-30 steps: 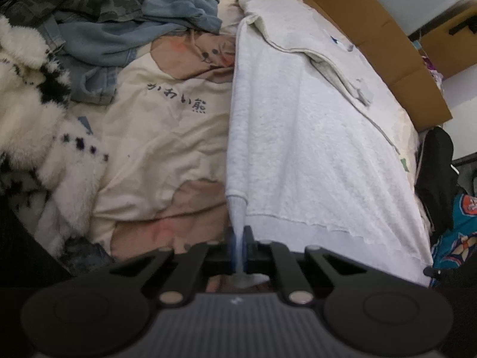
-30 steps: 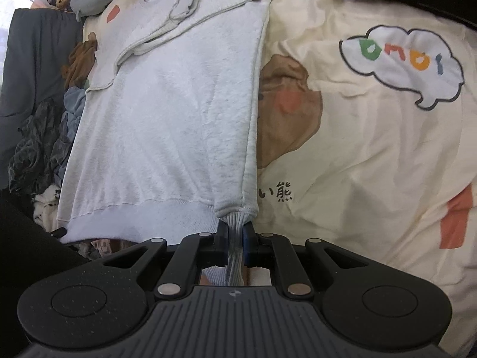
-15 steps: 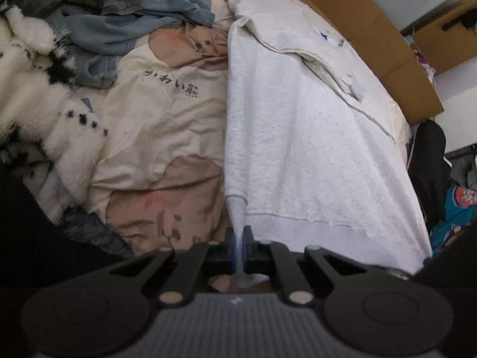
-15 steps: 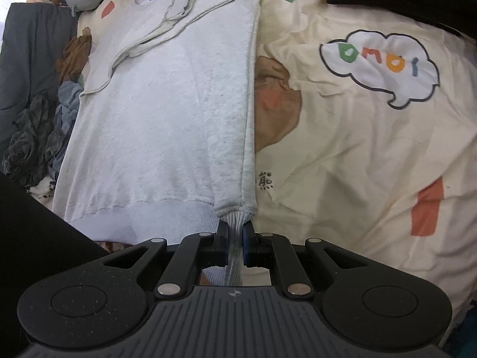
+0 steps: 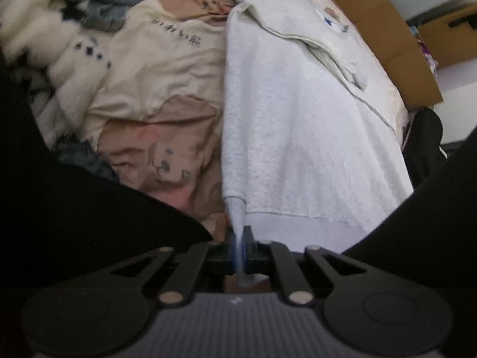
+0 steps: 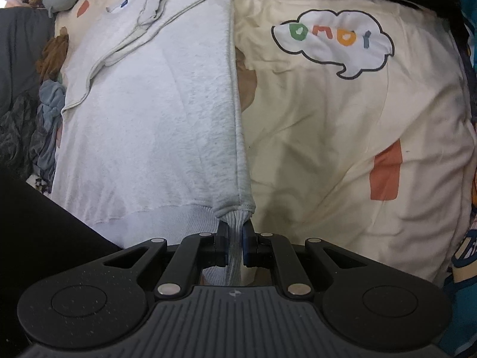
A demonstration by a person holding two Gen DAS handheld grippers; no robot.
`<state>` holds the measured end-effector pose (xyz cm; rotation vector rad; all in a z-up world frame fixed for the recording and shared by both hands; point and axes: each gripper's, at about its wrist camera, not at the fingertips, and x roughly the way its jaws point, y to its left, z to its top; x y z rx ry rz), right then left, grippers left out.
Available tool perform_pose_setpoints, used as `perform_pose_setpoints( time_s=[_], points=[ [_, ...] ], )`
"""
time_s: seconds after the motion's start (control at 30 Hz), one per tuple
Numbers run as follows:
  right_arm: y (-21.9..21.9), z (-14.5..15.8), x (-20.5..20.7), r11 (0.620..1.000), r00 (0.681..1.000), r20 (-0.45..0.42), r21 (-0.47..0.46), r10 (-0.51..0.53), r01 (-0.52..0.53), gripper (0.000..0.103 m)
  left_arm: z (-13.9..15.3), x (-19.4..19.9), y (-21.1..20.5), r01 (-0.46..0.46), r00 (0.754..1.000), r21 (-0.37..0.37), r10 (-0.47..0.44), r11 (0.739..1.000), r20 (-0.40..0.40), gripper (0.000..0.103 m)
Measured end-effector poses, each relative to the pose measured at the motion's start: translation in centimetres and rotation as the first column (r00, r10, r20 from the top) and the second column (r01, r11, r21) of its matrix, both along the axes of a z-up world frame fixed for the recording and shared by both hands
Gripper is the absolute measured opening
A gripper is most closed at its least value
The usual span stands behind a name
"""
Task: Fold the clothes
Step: 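Lift the hem with both grippers and carry it toward the collar, then lay the hem down past the collar with both grippers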
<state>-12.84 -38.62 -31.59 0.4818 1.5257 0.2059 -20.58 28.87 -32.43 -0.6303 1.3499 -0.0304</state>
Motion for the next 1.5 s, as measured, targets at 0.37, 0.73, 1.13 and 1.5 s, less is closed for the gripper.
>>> perform_pose_setpoints(
  time_s=[0.37,0.73,1.13,1.5],
  points=[
    [0.2,4.6,4.4,0.998,0.989,0.132,0.043,-0.060,0.055,0.006,5.7,5.6,1.3,-0.054,0.986,-0.046,0.061,0.997,0.158,0.003],
    [0.7,9.3,9.8,0.994,0.963,0.252,0.075,-0.098,0.082,0.006,11.1,11.3,1.1,-0.028,0.944,-0.054,0.044,0.998,0.326,0.003],
    [1.7,15.6,14.0,0.999,0.922,0.385,0.037,-0.047,0.035,0.006,16.1,15.7,1.0,-0.005,0.900,-0.055,0.028,0.998,0.436,0.003],
    [2.2,16.8,19.1,0.998,0.905,0.426,0.059,-0.022,-0.004,0.007,19.3,21.0,0.2,-0.016,0.886,0.001,0.014,1.000,0.464,0.003]
  ],
)
